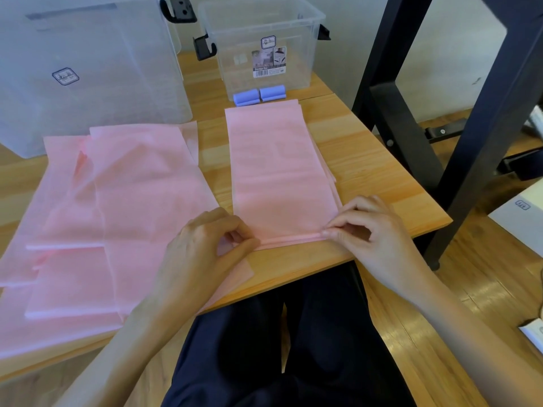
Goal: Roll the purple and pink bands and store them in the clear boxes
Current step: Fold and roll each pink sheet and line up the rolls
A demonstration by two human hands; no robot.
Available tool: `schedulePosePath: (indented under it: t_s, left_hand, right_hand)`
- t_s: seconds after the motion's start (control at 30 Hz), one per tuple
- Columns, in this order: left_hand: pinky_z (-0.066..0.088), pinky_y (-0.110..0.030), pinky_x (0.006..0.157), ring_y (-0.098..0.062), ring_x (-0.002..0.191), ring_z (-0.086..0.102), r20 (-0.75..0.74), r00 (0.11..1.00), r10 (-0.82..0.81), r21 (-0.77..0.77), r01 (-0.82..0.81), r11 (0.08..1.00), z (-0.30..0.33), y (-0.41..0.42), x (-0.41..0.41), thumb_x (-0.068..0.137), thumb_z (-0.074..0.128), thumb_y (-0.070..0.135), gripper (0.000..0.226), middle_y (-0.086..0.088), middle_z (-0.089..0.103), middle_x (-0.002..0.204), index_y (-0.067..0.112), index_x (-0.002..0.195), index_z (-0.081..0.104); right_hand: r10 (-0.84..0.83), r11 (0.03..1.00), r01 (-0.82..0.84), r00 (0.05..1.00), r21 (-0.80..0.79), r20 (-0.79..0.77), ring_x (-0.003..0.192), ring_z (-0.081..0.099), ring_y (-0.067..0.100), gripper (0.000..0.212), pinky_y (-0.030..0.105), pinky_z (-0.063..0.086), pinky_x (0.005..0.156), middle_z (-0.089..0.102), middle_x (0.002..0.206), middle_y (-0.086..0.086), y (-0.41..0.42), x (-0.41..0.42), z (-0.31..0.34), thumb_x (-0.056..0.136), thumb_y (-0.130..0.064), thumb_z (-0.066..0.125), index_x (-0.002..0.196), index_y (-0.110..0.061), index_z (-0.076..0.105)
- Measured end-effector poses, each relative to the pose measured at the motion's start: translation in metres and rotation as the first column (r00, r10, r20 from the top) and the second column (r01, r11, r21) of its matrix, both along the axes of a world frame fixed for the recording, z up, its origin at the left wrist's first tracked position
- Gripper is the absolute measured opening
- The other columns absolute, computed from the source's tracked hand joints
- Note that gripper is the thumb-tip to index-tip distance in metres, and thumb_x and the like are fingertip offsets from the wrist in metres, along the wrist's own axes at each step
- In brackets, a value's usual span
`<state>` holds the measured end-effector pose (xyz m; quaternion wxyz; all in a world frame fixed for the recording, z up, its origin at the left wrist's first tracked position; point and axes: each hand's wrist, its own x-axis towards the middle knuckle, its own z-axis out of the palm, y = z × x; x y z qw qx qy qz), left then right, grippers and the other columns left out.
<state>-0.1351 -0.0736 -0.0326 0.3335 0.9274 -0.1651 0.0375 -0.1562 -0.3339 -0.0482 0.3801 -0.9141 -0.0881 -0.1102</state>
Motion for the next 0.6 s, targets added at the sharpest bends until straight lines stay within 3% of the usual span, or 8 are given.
schedulePosePath:
  t_s: [0.1,0.23,0.4,0.5,0.6]
  left_hand:
    - [0.044,-0.023,0.069,-0.004,0.085,0.056,-0.031,0.999,0.024,0.047,-0.022,0.999,0.002,-0.001,0.007,0.086,0.069,0.042,0.014,0.016,0.061,0.082,0.034,0.075,0.066]
    - [0.036,-0.027,0.069,-0.014,0.078,0.053,0.080,0.991,0.103,0.169,-0.116,0.979,0.001,-0.010,0.008,0.084,0.068,0.039,0.017,0.012,0.057,0.077,0.029,0.072,0.062]
    - [0.034,-0.019,0.065,-0.009,0.075,0.049,0.228,0.973,-0.029,0.166,-0.010,0.986,-0.001,-0.005,0.002,0.089,0.067,0.029,0.009,0.015,0.057,0.080,0.029,0.081,0.062]
    - [0.038,-0.018,0.070,-0.007,0.078,0.052,0.191,0.979,-0.066,0.132,0.042,0.990,-0.005,0.001,-0.001,0.091,0.053,0.044,0.019,0.018,0.060,0.087,0.032,0.085,0.066]
    - [0.042,-0.018,0.075,-0.004,0.084,0.054,0.122,0.990,-0.066,0.088,0.055,0.995,-0.005,0.004,0.000,0.088,0.057,0.049,0.016,0.021,0.059,0.092,0.037,0.086,0.067]
  right_hand:
    - [-0.033,0.996,0.027,0.997,-0.084,-0.069,0.091,0.044,0.009,0.020,0.023,0.027,0.083,0.055,0.084,-0.013,0.005,0.006,0.006,0.084,-0.041,0.065,0.082,-0.021,0.070]
    - [-0.116,0.981,0.117,0.993,-0.158,0.012,0.088,0.039,0.008,0.016,0.025,0.023,0.078,0.054,0.083,-0.014,0.013,0.007,0.005,0.078,-0.036,0.072,0.076,-0.025,0.061]
    - [-0.058,0.991,0.072,0.992,-0.115,0.115,0.087,0.041,0.008,0.030,0.026,0.030,0.082,0.054,0.084,-0.012,0.004,0.004,-0.006,0.083,-0.049,0.063,0.078,-0.021,0.070]
    - [-0.015,0.999,0.020,0.995,-0.049,0.100,0.090,0.045,0.005,0.032,0.017,0.029,0.087,0.056,0.084,-0.013,-0.003,0.000,-0.006,0.082,-0.054,0.063,0.082,-0.024,0.074]
    - [-0.012,1.000,0.012,0.998,-0.011,0.062,0.091,0.047,0.005,0.029,0.019,0.032,0.088,0.055,0.083,-0.014,-0.003,0.001,-0.004,0.079,-0.053,0.065,0.083,-0.026,0.074]
